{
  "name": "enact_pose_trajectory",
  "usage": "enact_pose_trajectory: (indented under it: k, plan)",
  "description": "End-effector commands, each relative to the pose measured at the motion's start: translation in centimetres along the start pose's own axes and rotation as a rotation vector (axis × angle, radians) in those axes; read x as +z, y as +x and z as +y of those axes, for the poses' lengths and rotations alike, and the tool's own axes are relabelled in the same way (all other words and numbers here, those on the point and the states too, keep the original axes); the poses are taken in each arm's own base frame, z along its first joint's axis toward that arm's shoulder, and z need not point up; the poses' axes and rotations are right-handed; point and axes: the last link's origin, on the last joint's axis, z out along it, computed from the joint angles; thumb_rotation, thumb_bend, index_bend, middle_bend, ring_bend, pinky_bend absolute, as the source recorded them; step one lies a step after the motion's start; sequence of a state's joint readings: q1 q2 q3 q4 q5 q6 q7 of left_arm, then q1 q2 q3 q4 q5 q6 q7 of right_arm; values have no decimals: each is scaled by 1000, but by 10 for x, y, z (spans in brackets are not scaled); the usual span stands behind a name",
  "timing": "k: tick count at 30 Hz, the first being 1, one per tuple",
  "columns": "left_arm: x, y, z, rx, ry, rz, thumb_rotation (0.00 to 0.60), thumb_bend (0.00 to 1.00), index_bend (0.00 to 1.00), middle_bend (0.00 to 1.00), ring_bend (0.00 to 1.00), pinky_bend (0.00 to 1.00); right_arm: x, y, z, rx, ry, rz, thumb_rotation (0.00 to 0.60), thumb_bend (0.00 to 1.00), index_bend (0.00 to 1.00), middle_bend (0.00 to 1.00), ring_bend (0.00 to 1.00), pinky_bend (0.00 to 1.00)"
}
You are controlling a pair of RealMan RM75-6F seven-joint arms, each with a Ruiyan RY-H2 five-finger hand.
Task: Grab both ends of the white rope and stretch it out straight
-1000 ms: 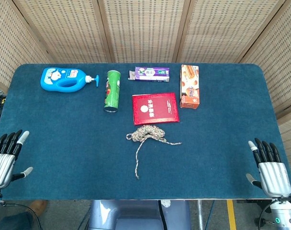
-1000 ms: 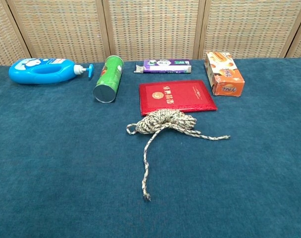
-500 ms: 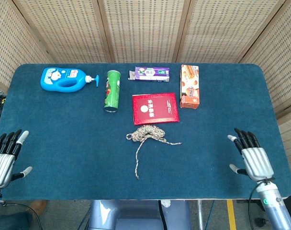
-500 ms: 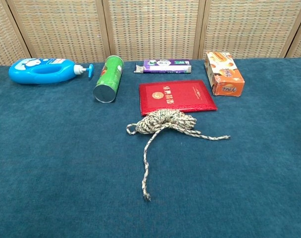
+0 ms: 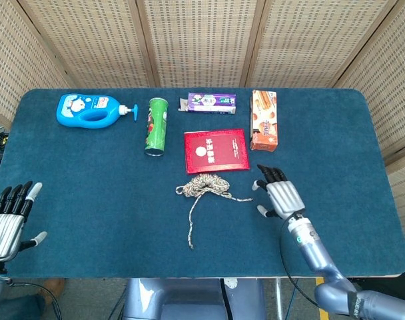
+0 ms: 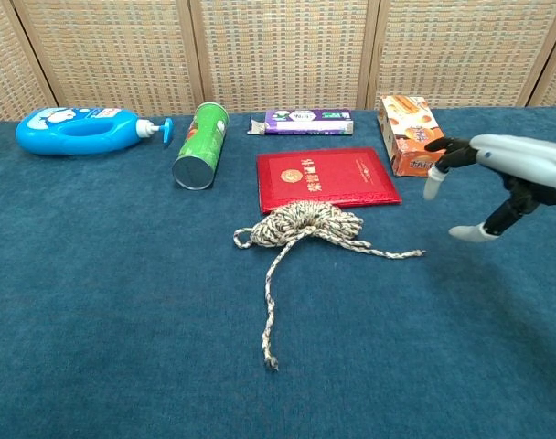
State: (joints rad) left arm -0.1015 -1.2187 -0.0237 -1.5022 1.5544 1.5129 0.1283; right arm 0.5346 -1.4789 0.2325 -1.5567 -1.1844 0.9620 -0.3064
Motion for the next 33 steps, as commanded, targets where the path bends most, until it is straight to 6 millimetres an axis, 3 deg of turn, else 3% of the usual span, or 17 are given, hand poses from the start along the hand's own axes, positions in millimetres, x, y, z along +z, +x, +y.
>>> enact_pose_trajectory:
  k: [1,13,33]
  plan:
    - [0,0,0,1,3,4,600,0,0,0,0,0,15,-13,-11,-26,7,-34,600,312,405,0,0,0]
    - [2,-2,4,11,-2,-8,600,0,0,0,0,0,39,-42,-15,-116,-43,-102,600,347,408,0,0,0]
    - [4,-3,3,3,0,-13,600,0,0,0,0,0,44,-53,-9,-157,-79,-122,600,389,463,0,0,0]
